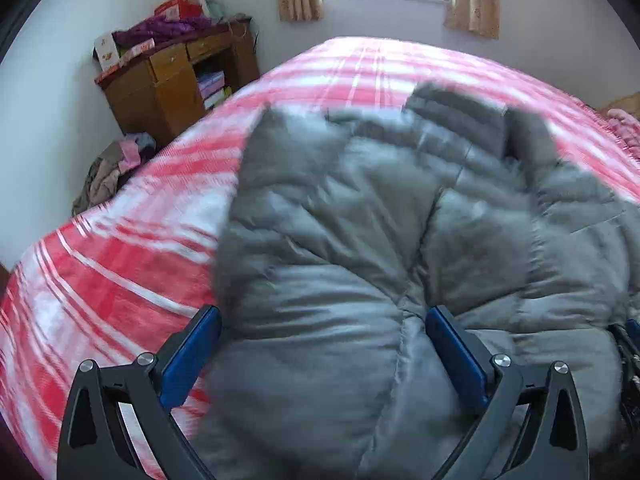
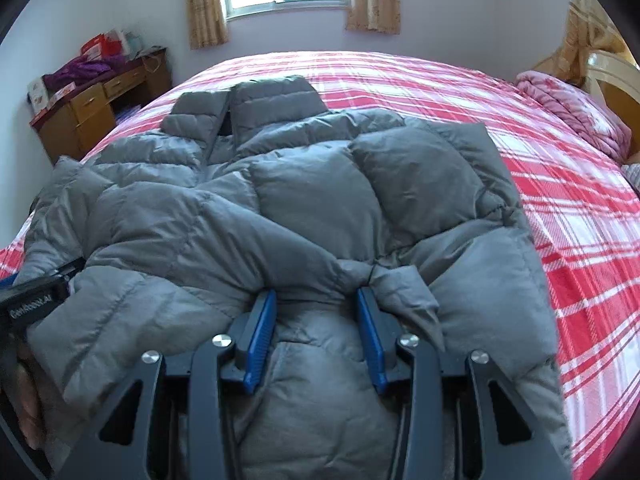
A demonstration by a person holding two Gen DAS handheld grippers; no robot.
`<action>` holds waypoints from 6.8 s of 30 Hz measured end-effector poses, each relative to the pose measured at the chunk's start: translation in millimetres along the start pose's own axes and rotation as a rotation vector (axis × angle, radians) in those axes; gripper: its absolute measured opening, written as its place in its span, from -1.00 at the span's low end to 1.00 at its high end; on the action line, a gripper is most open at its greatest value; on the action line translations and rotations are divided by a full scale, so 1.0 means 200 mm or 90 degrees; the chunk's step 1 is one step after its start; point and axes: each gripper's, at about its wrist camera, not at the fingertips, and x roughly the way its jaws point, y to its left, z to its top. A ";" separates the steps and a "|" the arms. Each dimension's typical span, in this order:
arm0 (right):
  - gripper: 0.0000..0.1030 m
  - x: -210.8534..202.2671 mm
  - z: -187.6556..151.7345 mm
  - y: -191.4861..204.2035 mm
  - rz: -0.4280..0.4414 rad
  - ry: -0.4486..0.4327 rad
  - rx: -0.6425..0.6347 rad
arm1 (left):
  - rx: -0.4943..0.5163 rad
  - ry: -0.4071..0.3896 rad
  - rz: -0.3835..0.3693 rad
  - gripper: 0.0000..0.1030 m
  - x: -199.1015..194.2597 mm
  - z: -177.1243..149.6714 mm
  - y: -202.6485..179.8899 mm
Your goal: Fold large clothes
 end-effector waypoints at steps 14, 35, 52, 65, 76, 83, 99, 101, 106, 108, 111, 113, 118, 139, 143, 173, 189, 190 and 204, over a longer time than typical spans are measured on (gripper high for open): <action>0.31 0.01 0.44 -0.46 -0.057 -0.068 0.055 | -0.058 -0.022 0.038 0.98 0.23 0.43 0.12; 0.39 0.34 0.33 -0.51 -0.029 0.015 0.019 | -0.022 0.016 0.083 0.98 0.48 0.30 -0.02; 0.39 0.34 0.32 -0.51 -0.038 0.012 0.019 | -0.017 0.027 0.082 0.98 0.48 0.32 -0.03; 0.80 0.26 0.70 -0.45 -0.010 0.078 0.047 | -0.057 0.058 0.004 0.98 0.32 0.80 0.03; 0.84 0.58 1.19 -0.16 0.027 0.092 0.085 | -0.044 0.096 -0.070 0.98 0.63 1.17 -0.29; 0.84 0.79 1.25 -0.11 0.020 0.123 0.087 | 0.017 0.122 -0.061 0.98 0.84 1.14 -0.44; -0.86 0.44 0.97 -0.17 0.055 0.107 -0.060 | 0.123 -0.034 -0.158 -0.90 0.28 0.81 -0.25; -0.88 0.37 0.92 -0.17 0.050 0.091 -0.078 | 0.130 -0.046 -0.155 -0.91 0.25 0.74 -0.21; -0.91 0.32 0.71 -0.22 0.032 0.075 -0.085 | 0.133 -0.028 -0.128 -0.91 0.34 0.54 -0.17; -0.91 0.36 0.64 -0.24 0.027 0.086 -0.083 | 0.134 -0.021 -0.119 -0.92 0.38 0.48 -0.17; -0.91 0.40 0.56 -0.23 0.018 0.089 -0.089 | 0.139 -0.028 -0.109 -0.91 0.40 0.44 -0.19; -0.91 0.42 0.54 -0.22 0.008 0.090 -0.097 | 0.141 -0.029 -0.102 -0.91 0.39 0.45 -0.19; -0.89 0.38 0.55 -0.24 0.017 0.088 -0.100 | 0.152 -0.053 -0.093 -0.58 0.23 0.48 -0.16; -0.19 0.25 0.81 -0.10 0.061 -0.021 -0.030 | 0.072 -0.080 -0.061 0.72 0.29 0.68 -0.35; -0.19 0.37 0.73 -0.06 0.083 0.001 -0.035 | 0.056 -0.022 -0.062 0.72 0.46 0.57 -0.33; -0.12 0.32 0.63 -0.11 0.063 -0.049 -0.041 | 0.060 -0.107 -0.141 0.78 0.19 0.63 -0.34; -0.16 0.52 0.57 -0.11 0.084 0.016 -0.044 | 0.065 0.014 -0.108 0.88 0.58 0.50 -0.47; -0.16 0.52 0.57 -0.11 0.083 0.017 -0.044 | 0.066 0.014 -0.107 0.89 0.58 0.50 -0.47; -0.16 0.55 0.57 -0.09 0.074 0.020 -0.046 | 0.065 0.013 -0.105 0.91 0.59 0.50 -0.47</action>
